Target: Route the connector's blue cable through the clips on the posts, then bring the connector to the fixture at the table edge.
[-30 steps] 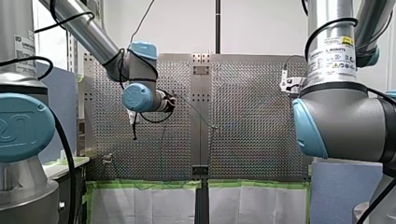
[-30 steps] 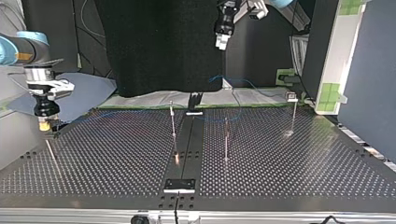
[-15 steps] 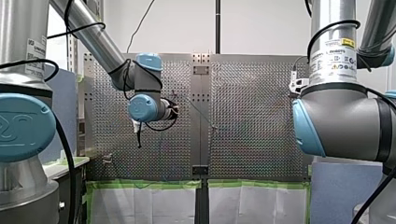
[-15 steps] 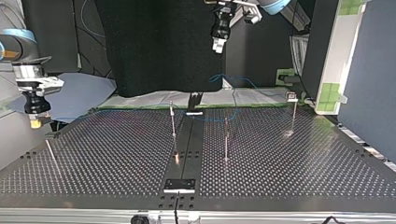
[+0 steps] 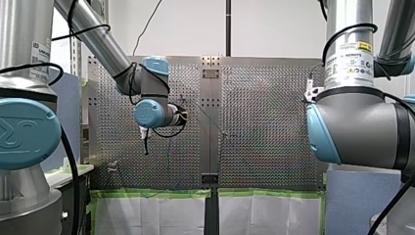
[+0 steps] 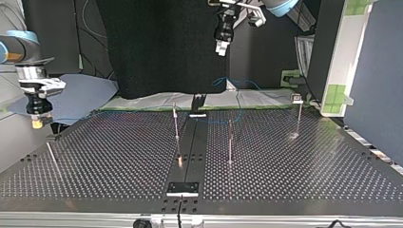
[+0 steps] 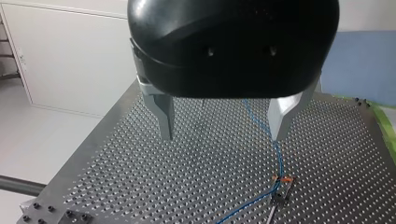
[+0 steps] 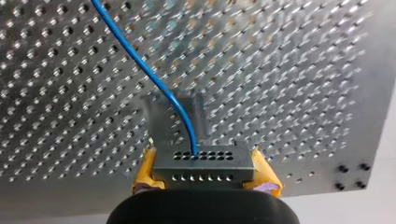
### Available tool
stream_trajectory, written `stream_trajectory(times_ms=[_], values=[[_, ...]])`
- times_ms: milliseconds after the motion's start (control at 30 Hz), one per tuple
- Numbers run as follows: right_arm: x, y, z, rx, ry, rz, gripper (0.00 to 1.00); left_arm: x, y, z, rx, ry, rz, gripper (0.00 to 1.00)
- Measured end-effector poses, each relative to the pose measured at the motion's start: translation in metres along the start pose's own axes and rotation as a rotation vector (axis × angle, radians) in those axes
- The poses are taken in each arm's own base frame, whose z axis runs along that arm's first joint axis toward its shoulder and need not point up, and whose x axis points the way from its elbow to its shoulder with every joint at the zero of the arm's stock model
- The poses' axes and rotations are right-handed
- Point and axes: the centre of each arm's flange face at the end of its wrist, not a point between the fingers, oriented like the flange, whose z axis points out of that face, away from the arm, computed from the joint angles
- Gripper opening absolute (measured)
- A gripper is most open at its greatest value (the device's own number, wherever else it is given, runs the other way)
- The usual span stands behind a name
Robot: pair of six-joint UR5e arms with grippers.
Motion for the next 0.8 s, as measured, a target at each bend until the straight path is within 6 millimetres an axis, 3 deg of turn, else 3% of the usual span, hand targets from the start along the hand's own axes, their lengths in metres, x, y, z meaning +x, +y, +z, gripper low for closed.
stream_trajectory(times_ms=[267, 800], values=[[-0.017, 0.004, 0.009, -0.01, -0.005, 0.001, 0.0, 0.0, 0.0, 0.001, -0.001, -0.001, 0.002, 1.0], [-0.018, 0.003, 0.036, -0.015, -0.006, -0.014, 0.0, -0.001, 0.0, 0.002, -0.001, -0.01, -0.002, 1.0]])
